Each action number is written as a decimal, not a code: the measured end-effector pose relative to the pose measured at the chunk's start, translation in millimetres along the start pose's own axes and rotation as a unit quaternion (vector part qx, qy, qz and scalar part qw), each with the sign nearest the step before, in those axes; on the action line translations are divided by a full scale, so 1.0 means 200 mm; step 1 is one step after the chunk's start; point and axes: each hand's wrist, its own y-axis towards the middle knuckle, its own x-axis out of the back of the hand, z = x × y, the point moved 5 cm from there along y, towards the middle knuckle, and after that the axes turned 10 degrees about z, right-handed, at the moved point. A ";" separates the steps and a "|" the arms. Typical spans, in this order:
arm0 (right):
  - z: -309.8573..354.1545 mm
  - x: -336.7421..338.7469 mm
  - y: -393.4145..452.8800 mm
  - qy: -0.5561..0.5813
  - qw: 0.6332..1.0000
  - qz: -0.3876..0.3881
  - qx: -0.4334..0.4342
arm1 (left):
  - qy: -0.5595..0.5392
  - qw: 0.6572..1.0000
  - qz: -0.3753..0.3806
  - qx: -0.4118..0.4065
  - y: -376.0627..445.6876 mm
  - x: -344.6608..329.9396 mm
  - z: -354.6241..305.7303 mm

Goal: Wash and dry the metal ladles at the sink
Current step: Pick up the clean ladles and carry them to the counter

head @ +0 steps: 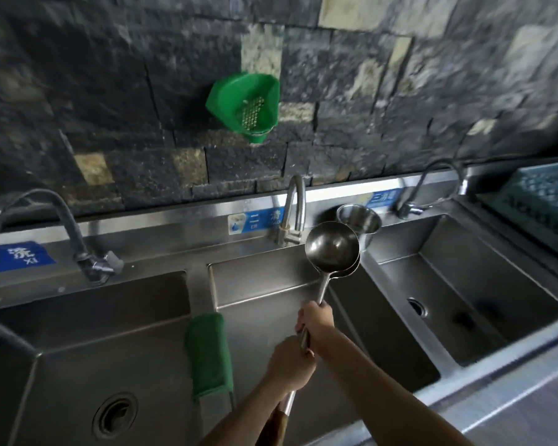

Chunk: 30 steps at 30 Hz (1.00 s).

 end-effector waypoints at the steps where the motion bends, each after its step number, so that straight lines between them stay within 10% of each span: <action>1: 0.04 0.02 -0.06 0.002 1.000 -0.010 0.012 | 0.000 1.000 0.000 -0.012 -0.05 0.01 -0.03; 30: 0.39 0.89 -1.32 0.009 0.954 -0.220 0.203 | 0.017 0.938 0.148 -0.313 -0.96 -0.53 -0.70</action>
